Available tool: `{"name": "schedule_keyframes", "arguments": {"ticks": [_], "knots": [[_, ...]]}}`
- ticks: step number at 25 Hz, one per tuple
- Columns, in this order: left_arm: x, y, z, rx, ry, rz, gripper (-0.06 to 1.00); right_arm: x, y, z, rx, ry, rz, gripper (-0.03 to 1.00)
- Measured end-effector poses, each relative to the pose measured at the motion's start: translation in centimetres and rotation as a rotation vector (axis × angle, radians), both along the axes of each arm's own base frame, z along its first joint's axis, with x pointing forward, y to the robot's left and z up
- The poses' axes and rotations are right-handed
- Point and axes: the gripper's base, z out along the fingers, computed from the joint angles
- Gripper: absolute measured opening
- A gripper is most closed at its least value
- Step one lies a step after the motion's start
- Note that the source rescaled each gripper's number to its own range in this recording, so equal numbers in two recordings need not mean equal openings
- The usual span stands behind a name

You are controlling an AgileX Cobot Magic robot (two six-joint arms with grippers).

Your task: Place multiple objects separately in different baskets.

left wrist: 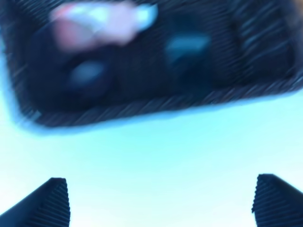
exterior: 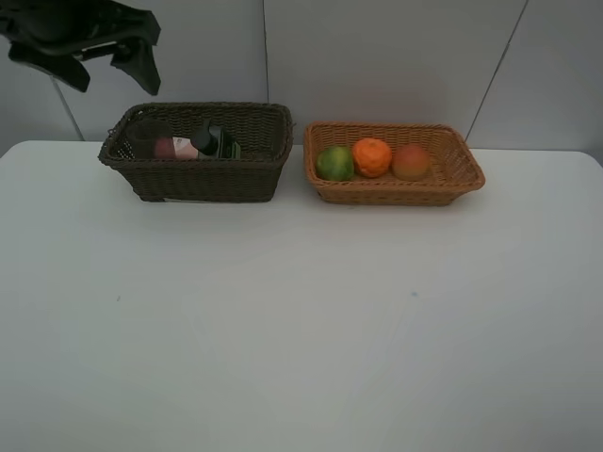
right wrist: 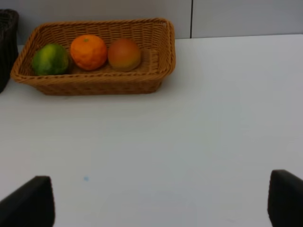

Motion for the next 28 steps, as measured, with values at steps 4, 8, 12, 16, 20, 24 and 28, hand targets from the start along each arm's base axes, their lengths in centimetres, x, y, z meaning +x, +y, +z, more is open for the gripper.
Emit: {"name": "schedule_keyframes", "arguments": {"ticks": [4,8,12,16,20,24,28], "knots": [[-6.9,3.8,2.0,0.02,-0.081,0.032,1.0,0.0,0.0,0.0,0.0,0.0,0.0,0.96],[-13.7,5.3,2.9,0.036,-0.168,0.008,1.0,0.0,0.0,0.0,0.0,0.0,0.0,0.96],[-19.9,6.4,2.6,0.023,-0.228,0.011,1.0,0.0,0.0,0.0,0.0,0.0,0.0,0.96],[-26.1,7.4,2.2,-0.007,-0.286,0.018,1.0,0.0,0.0,0.0,0.0,0.0,0.0,0.96],[-30.2,8.0,1.6,-0.046,-0.37,0.015,1.0,0.0,0.0,0.0,0.0,0.0,0.0,0.96],[-32.2,8.3,-0.3,-0.06,-0.414,0.014,1.0,0.0,0.0,0.0,0.0,0.0,0.0,0.96],[-32.9,8.2,-2.6,-0.064,-0.444,-0.015,1.0,0.0,0.0,0.0,0.0,0.0,0.0,0.96]]}}
